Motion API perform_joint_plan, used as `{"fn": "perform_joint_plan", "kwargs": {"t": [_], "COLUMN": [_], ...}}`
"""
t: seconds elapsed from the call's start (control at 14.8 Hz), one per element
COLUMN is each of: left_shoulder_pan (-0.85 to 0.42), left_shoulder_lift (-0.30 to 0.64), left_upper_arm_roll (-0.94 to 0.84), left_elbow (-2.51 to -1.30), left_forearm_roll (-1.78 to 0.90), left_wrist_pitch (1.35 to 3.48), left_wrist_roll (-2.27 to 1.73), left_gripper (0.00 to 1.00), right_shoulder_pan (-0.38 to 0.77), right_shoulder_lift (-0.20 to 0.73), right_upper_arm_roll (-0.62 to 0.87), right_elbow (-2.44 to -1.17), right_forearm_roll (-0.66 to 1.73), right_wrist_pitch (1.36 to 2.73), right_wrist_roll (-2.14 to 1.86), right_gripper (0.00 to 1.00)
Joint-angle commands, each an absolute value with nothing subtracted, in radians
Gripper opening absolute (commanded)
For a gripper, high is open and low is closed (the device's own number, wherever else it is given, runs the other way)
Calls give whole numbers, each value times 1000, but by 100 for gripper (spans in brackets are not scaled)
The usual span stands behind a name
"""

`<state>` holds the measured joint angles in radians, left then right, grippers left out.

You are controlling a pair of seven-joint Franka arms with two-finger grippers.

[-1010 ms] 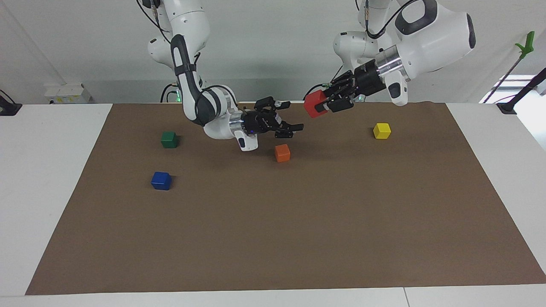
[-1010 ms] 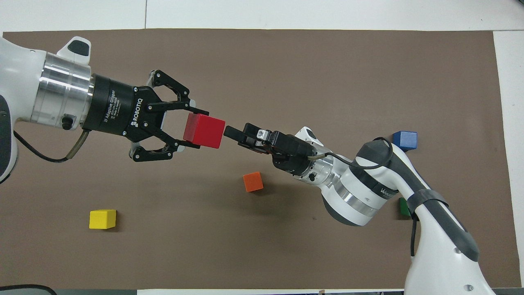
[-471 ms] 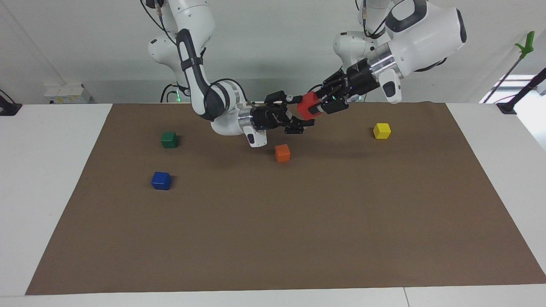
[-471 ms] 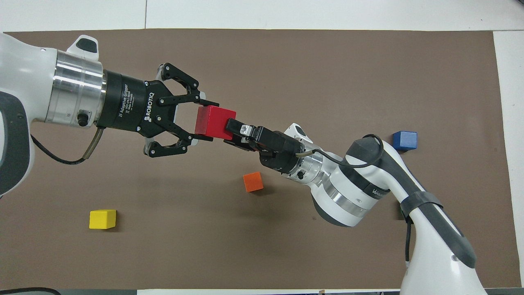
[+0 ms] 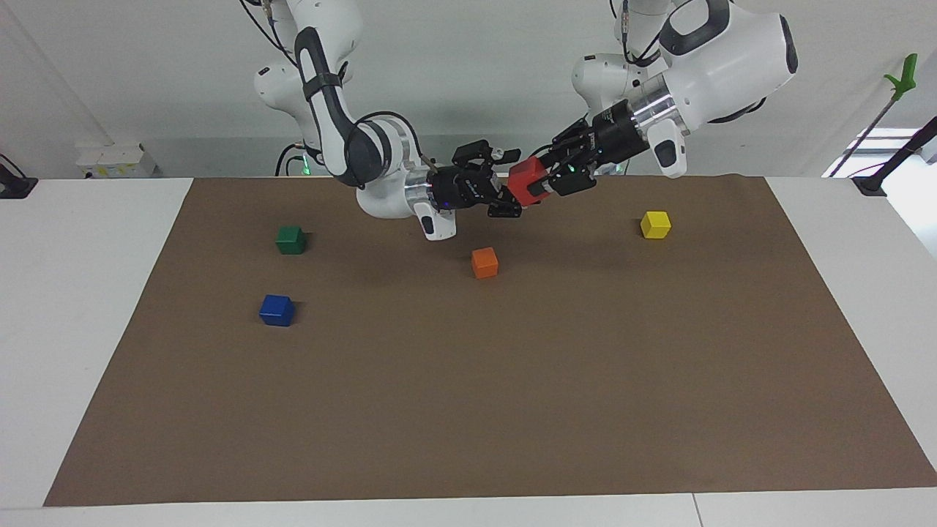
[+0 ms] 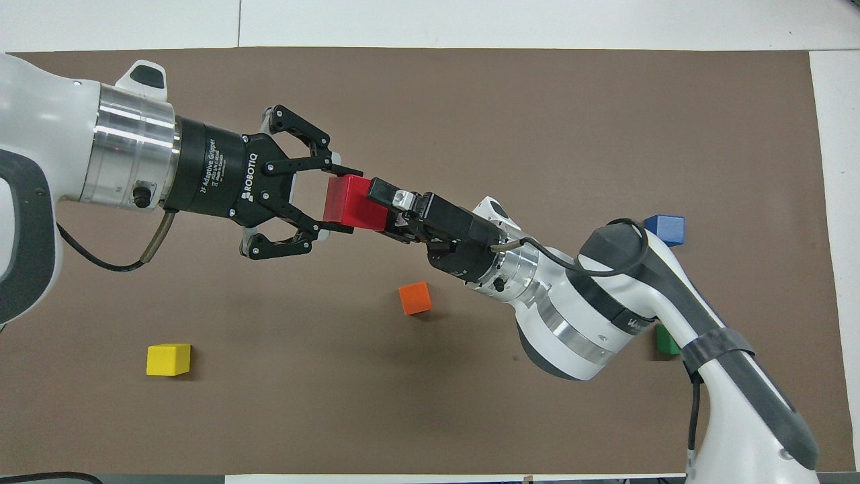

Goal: Transfer red block to right arm and stack on blue block
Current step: 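Close the right gripper on the red cube beside the left gripper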

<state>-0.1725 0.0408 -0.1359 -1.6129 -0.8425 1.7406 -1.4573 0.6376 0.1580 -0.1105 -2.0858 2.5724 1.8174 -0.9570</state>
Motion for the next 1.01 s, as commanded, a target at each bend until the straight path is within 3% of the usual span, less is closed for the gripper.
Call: {"fn": "perform_joint_plan", "kwargs": {"t": [0.0,0.07,0.13,0.2,0.27,0.34,0.54,0.61,0.67,0.81,0.88,0.94], "left_shoulder_pan": [-187,-187,-187,-187,-187,-187,-187,-187,-187,-187,-187,-189], "left_shoulder_lift": [41,41,41,41,41,40,40,40,40,40,40,40], "left_upper_arm_roll": [-129,-129,-129,-129,-129,-129,-129,-129,-129,-129,-129,-127], "left_elbow": [-1608,-1608,-1608,-1608,-1608,-1609,-1611,-1609,-1608,-1608,-1609,-1609], "left_forearm_roll": [-827,-827,-827,-827,-827,-824,-813,-813,-813,-811,-811,-811], "left_wrist_pitch": [1752,1749,1747,1746,1746,1746,1747,1746,1743,1741,1741,1741], "left_wrist_roll": [-1480,-1480,-1480,-1480,-1479,-1476,-1474,-1474,-1473,-1473,-1473,-1474], "left_gripper": [16,16,16,16,16,16,18,24,39,46,59,85], "right_shoulder_pan": [652,652,652,652,652,649,641,640,641,640,640,638], "right_shoulder_lift": [153,153,153,153,155,155,155,156,156,155,155,155], "right_upper_arm_roll": [-109,-109,-109,-109,-109,-109,-110,-109,-110,-110,-110,-110], "right_elbow": [-2095,-2095,-2095,-2094,-2094,-2094,-2092,-2091,-2088,-2088,-2086,-2085], "right_forearm_roll": [2669,2669,2668,2668,2668,2666,2654,2654,2654,2655,2655,2654], "right_wrist_pitch": [1832,1833,1838,1848,1851,1852,1858,1858,1858,1858,1858,1856], "right_wrist_roll": [-966,-965,-960,-962,-963,-962,-950,-946,-945,-945,-945,-943], "right_gripper": [97,91,79,52,17,0,0,0,0,0,0,0]}}
